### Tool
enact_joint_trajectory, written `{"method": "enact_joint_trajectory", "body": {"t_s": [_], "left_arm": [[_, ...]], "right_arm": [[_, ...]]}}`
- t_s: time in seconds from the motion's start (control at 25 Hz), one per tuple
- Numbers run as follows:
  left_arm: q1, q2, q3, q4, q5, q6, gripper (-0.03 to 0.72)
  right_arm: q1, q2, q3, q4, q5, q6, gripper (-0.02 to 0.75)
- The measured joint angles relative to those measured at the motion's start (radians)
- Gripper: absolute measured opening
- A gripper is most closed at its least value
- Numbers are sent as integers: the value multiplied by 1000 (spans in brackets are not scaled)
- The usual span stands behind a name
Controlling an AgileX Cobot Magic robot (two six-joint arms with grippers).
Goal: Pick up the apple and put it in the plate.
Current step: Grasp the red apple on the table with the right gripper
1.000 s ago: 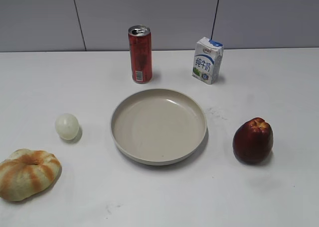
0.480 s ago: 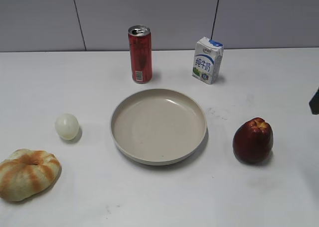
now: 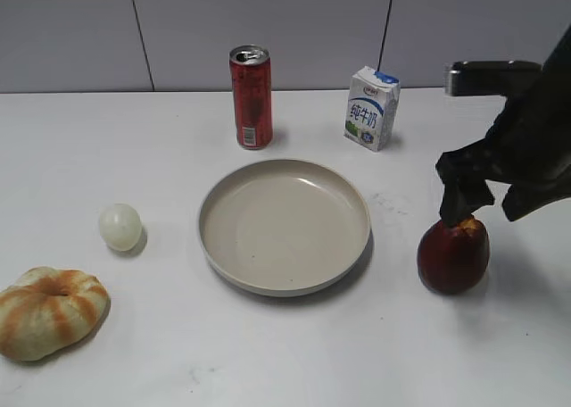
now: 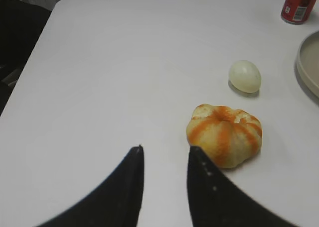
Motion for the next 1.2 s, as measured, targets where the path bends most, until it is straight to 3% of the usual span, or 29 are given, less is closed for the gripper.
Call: {"method": "enact_joint_trajectory", "body": {"t_s": [0.44,0.84,0.96,1.2], "left_arm": [[0,0,0,0,0,0,236],[0,0,0,0,0,0,236],[0,0,0,0,0,0,236],[0,0,0,0,0,0,236]], "right_arm": [[3,171,-1,-16,-115,7,587],[5,174,-24,-20,-94,8,558],[29,167,-103,-25,-49,10,558],[160,178,-357,-24,5,9,557]]}}
